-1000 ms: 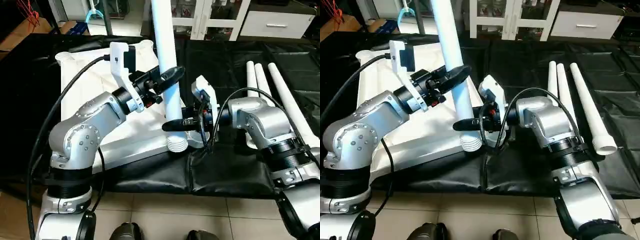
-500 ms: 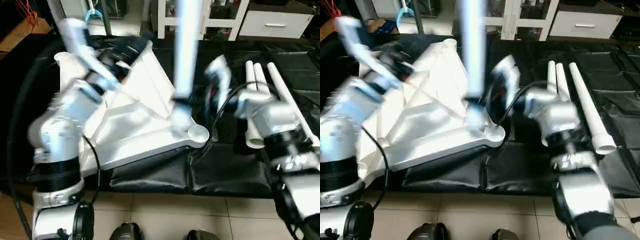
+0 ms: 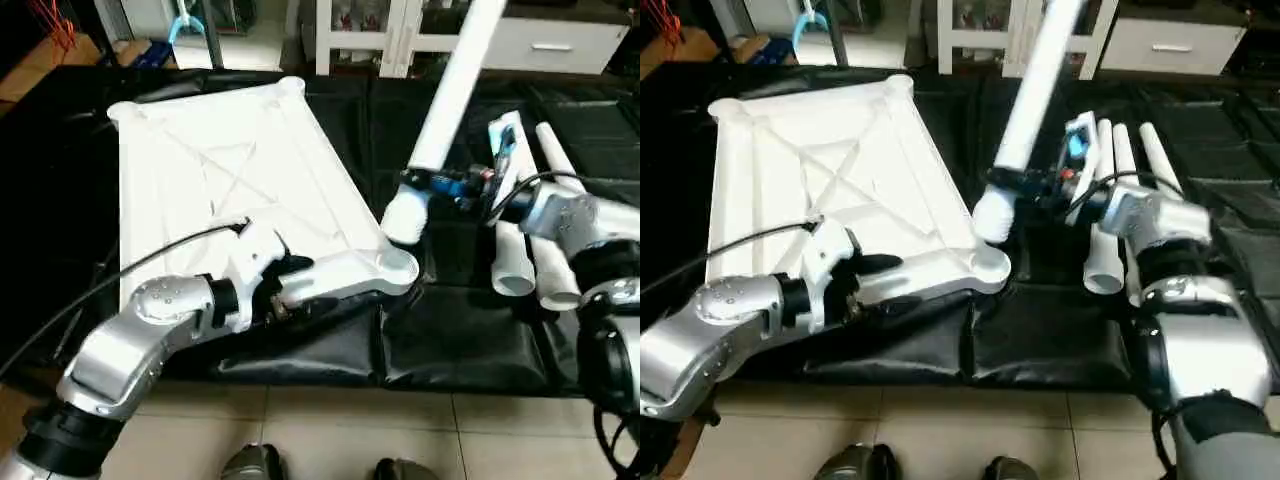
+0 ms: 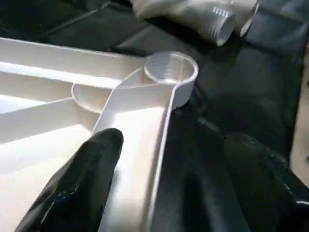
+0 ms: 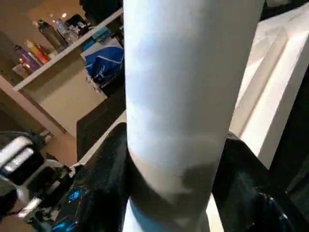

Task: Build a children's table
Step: Pick table leg, then insert table leg to table base

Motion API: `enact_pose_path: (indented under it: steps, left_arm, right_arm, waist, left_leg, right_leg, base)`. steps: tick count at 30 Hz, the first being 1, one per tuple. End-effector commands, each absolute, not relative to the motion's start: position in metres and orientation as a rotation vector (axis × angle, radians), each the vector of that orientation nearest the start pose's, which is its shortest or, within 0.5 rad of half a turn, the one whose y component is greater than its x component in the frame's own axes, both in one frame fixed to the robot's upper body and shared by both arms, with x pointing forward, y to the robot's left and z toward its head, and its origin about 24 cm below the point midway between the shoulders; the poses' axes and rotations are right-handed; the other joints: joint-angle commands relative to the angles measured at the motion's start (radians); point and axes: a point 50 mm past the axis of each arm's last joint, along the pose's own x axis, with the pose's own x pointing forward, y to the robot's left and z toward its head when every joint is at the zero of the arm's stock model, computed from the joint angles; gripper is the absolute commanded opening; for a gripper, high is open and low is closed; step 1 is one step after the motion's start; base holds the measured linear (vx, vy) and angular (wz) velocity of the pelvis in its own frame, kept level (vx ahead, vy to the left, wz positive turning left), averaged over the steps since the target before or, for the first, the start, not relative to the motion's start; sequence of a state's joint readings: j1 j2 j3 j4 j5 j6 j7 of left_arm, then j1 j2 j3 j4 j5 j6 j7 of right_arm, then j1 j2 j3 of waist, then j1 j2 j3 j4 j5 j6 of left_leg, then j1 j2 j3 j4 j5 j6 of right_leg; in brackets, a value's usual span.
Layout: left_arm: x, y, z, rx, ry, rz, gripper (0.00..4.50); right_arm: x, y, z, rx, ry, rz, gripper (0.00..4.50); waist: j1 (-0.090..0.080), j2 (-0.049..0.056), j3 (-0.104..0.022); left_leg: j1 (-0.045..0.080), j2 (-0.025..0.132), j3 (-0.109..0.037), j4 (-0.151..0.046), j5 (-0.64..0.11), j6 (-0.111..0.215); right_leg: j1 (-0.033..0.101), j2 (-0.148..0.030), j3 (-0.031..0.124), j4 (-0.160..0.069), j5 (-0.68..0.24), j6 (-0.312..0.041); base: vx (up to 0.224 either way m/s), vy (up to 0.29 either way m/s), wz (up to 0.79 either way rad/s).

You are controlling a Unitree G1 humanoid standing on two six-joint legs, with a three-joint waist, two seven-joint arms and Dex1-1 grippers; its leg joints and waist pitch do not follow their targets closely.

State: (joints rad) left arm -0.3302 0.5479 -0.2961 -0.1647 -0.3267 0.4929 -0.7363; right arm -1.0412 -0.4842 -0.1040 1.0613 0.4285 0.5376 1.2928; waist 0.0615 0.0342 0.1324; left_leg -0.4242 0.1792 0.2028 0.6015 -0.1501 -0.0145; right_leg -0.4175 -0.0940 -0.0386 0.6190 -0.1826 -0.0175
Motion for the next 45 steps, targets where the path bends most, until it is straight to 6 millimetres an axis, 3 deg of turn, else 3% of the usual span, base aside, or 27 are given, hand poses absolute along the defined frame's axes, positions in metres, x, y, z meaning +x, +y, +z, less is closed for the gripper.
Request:
enact_pose_path:
  steps: [1,8,10,12,15,30,31,38,45]
  left_arm:
    - [0.27,0.128,0.093,0.318,0.282,-1.068,3.8]
    - [0.27,0.128,0.076,0.361,0.32,-1.076,3.39]
    - [0.273,0.127,0.072,0.369,0.309,-1.062,3.0]
    - [0.275,0.126,0.071,0.373,0.304,-1.056,2.98]
    - [0.279,0.124,0.071,0.375,0.29,-1.052,2.57]
    - [0.282,0.12,0.06,0.436,0.337,-1.094,1.56]
    - [0.282,0.119,0.058,0.447,0.351,-1.101,1.32]
    - [0.283,0.113,0.05,0.478,0.373,-1.089,0.77]
    - [0.288,0.11,0.044,0.541,0.423,-1.078,0.27]
  right_arm:
    - [0.375,-0.201,0.165,0.418,0.248,1.101,1.86]
    - [0.375,-0.197,0.157,0.258,0.245,1.091,1.86]
    - [0.376,-0.194,0.155,0.203,0.215,1.087,1.86]
    - [0.376,-0.193,0.154,0.182,0.203,1.089,1.86]
    - [0.372,-0.188,0.147,0.106,0.196,1.117,1.86]
    - [0.365,-0.182,0.146,0.09,0.003,1.097,1.86]
    - [0.362,-0.182,0.143,0.098,0.025,1.123,1.86]
    - [0.357,-0.184,0.135,0.098,0.057,1.137,1.86]
    - [0.353,-0.182,0.133,0.1,0.07,1.152,1.86]
  waist:
    - [0.0,-0.004,-0.085]
    - [-0.001,0.002,-0.089]
    - [-0.002,0.0,-0.09]
    - [-0.001,0.002,-0.089]
    - [-0.001,0.002,-0.09]
    - [-0.005,0.004,-0.084]
    - [-0.005,0.005,-0.082]
    - [-0.006,0.006,-0.075]
    - [-0.007,0.003,-0.063]
  left_leg:
    - [0.046,0.048,-0.018,-0.067,-0.213,0.037]
    - [0.047,0.046,-0.018,-0.067,-0.209,0.034]
    - [0.045,0.046,-0.017,-0.065,-0.196,0.048]
    - [0.047,0.048,-0.017,-0.066,-0.199,0.053]
    - [0.047,0.048,-0.017,-0.067,-0.207,0.054]
    - [0.05,0.048,-0.021,-0.077,-0.262,0.036]
    - [0.052,0.049,-0.02,-0.078,-0.274,0.035]
    - [0.058,0.051,-0.022,-0.086,-0.332,0.009]
    - [0.064,0.051,-0.029,-0.097,-0.441,-0.032]
  right_leg:
    - [0.042,-0.045,0.026,-0.056,-0.149,-0.287]
    - [0.039,-0.042,0.025,-0.054,-0.108,-0.294]
    - [0.041,-0.042,0.025,-0.052,-0.085,-0.301]
    - [0.039,-0.042,0.025,-0.054,-0.082,-0.303]
    - [0.04,-0.042,0.025,-0.055,-0.087,-0.298]
    - [0.038,-0.042,0.028,-0.064,-0.153,-0.273]
    - [0.035,-0.042,0.029,-0.067,-0.163,-0.27]
    - [0.029,-0.043,0.032,-0.077,-0.229,-0.254]
    - [0.018,-0.049,0.034,-0.097,-0.397,-0.193]
  base:
    - [0.0,0.0,0.0]
    - [0.0,0.0,0.0]
    - [0.0,0.0,0.0]
    - [0.0,0.0,0.0]
    - [0.0,0.0,0.0]
    - [0.0,0.0,0.0]
    - [0.0,0.0,0.0]
    - [0.0,0.0,0.0]
    - [0.0,0.0,0.0]
